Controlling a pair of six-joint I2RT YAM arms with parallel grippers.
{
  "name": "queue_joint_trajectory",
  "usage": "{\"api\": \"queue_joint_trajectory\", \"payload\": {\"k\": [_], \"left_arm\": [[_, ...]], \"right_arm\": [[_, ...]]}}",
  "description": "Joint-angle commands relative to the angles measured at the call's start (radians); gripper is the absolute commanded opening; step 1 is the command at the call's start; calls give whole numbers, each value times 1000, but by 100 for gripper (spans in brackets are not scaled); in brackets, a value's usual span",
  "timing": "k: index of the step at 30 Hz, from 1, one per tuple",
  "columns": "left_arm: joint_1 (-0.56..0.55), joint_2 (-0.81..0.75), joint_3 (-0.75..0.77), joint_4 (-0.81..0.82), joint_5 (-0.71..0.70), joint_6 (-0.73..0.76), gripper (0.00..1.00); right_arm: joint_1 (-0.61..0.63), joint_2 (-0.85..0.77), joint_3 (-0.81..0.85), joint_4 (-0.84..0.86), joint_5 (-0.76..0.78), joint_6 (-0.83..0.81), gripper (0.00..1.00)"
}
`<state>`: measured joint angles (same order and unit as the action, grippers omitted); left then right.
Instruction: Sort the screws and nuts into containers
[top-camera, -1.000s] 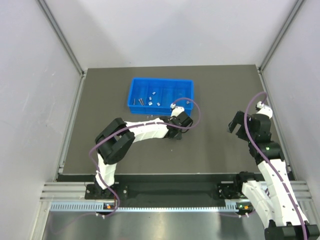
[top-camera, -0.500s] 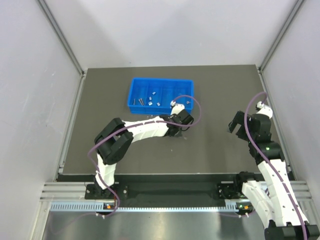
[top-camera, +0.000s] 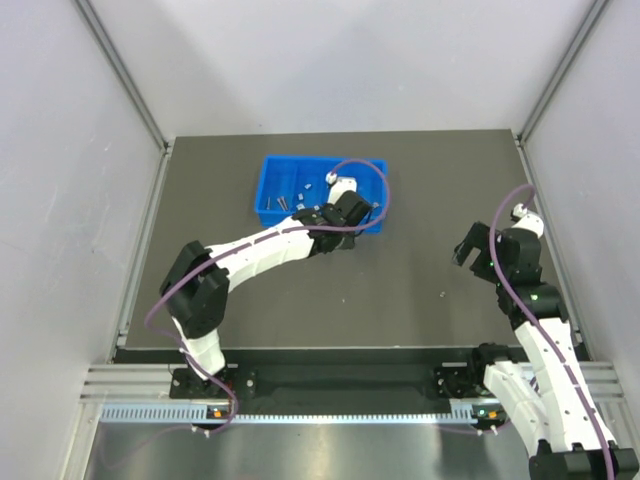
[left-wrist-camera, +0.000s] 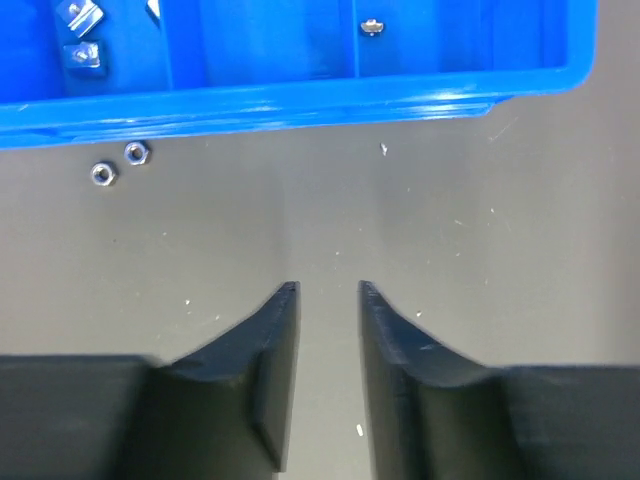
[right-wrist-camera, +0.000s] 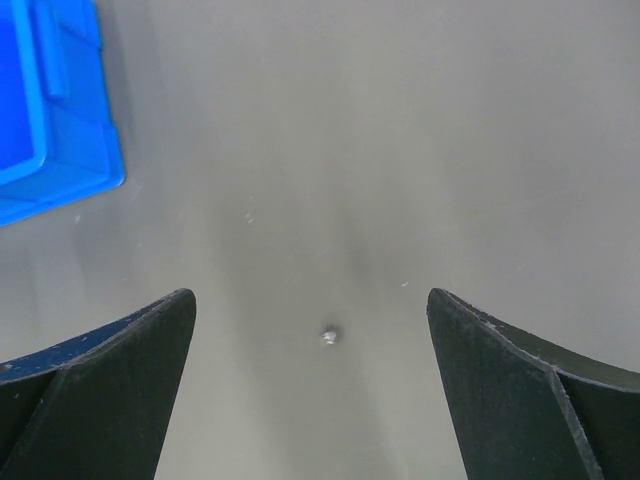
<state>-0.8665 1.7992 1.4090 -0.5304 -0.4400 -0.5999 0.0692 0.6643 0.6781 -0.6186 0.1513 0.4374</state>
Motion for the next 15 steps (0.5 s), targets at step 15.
{"api": "queue_joint_trajectory", "payload": {"k": [15], "left_arm": [[86,-218,-235,70,40,-34,73]], "right_arm": [[20,280,-101,86,-79,196,81]]}}
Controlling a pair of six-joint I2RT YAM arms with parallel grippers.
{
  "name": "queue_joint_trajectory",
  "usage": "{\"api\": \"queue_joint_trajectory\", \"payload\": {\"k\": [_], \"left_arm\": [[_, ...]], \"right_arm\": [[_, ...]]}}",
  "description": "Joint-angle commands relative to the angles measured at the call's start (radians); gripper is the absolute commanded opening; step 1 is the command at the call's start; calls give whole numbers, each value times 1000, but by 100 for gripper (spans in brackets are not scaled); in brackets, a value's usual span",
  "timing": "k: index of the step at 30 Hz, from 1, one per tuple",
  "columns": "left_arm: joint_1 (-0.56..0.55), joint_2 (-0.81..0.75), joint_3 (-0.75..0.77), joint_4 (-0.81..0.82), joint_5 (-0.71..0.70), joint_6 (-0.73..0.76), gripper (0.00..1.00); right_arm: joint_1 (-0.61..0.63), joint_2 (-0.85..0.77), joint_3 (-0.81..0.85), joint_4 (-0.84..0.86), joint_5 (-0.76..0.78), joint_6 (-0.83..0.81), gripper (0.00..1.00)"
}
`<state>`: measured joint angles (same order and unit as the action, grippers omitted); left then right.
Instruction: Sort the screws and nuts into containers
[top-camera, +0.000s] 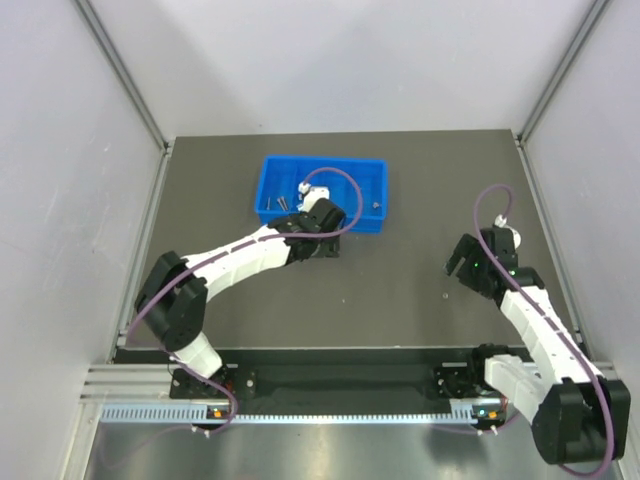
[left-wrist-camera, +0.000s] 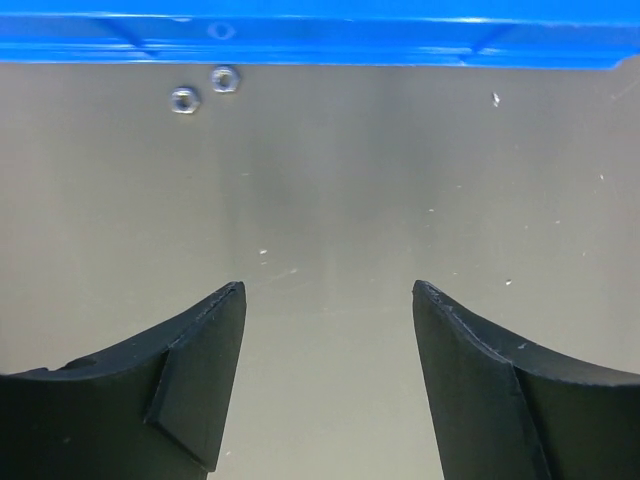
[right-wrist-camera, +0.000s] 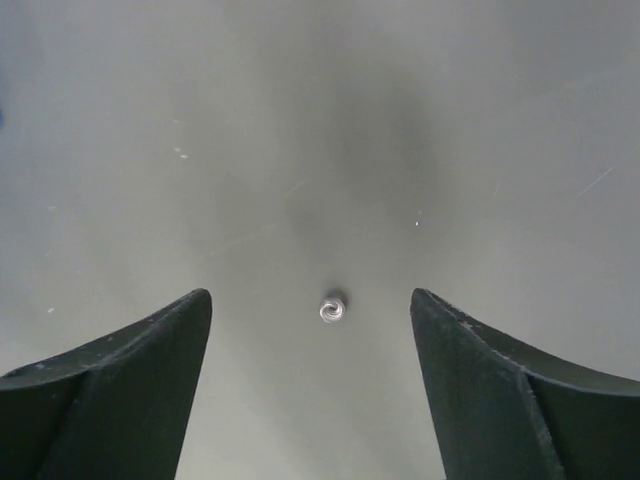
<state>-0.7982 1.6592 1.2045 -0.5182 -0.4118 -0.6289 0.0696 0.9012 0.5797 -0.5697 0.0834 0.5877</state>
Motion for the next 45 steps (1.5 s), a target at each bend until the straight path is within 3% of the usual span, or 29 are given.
{"api": "queue_joint_trajectory", "payload": {"k": [1,6,15,31,45], "left_arm": [[20,-85,-40,60,8,-6,73],[59,-133,-108,69,-12,0,74],[96,-193,-172,81,2,14,75],[114,-234,-223,93,-4,28,75],[126,-253,-227,84,-7,26,75]], "right_arm": [[25,54,-1,36,-8,52,79],[65,105,9,-2,30,67,68],[96,176,0,-13,72,98,58],[119,283,-11,59,130,80,44],[176,369,19,14,156,73,34]]}}
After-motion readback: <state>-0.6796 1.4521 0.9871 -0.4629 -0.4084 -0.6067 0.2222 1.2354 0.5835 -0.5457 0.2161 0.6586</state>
